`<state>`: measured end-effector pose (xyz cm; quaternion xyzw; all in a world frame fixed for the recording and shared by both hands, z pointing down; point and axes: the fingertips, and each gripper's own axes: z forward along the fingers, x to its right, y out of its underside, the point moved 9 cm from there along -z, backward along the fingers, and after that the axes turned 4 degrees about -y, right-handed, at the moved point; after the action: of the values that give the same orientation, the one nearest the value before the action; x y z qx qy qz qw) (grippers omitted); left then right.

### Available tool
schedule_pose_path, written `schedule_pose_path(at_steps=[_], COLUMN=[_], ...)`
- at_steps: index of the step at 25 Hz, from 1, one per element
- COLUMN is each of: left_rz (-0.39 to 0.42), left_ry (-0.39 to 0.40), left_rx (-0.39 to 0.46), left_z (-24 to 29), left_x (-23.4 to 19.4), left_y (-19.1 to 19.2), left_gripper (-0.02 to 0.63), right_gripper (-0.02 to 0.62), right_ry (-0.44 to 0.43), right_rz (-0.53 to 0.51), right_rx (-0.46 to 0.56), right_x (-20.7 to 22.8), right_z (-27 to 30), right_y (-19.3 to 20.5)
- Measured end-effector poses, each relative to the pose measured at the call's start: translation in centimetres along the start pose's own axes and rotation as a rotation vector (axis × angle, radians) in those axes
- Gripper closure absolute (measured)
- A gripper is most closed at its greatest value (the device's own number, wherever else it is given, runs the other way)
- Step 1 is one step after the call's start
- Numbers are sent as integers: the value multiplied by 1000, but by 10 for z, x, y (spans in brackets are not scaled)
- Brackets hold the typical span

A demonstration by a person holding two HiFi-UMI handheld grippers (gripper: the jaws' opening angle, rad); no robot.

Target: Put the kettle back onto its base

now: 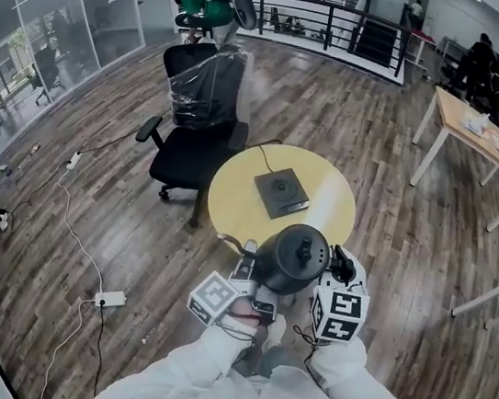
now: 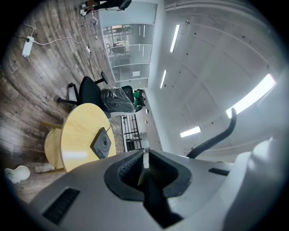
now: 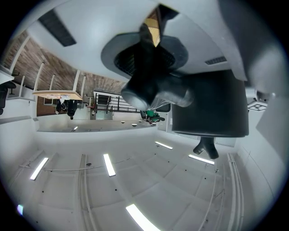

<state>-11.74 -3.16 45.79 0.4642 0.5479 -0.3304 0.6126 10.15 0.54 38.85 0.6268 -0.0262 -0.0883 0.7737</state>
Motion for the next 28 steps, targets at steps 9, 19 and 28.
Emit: schedule_pose_path(at_steps=[9, 19, 28], left_rz=[10, 3, -4], left_ry=[-20, -42, -65], left_rx=[30, 71, 104], left_z=[80, 189, 268], left_x=[-11, -11, -18], left_y=[-10, -24, -31], left_gripper=[572, 572, 572], right_gripper=[551, 551, 551], right_ry=[-23, -75, -103], right_rz=[10, 0, -13], right_rx=[2, -5, -7], right_x=[34, 82, 117], right_z=[82, 190, 269], right_y=[-7, -34, -49])
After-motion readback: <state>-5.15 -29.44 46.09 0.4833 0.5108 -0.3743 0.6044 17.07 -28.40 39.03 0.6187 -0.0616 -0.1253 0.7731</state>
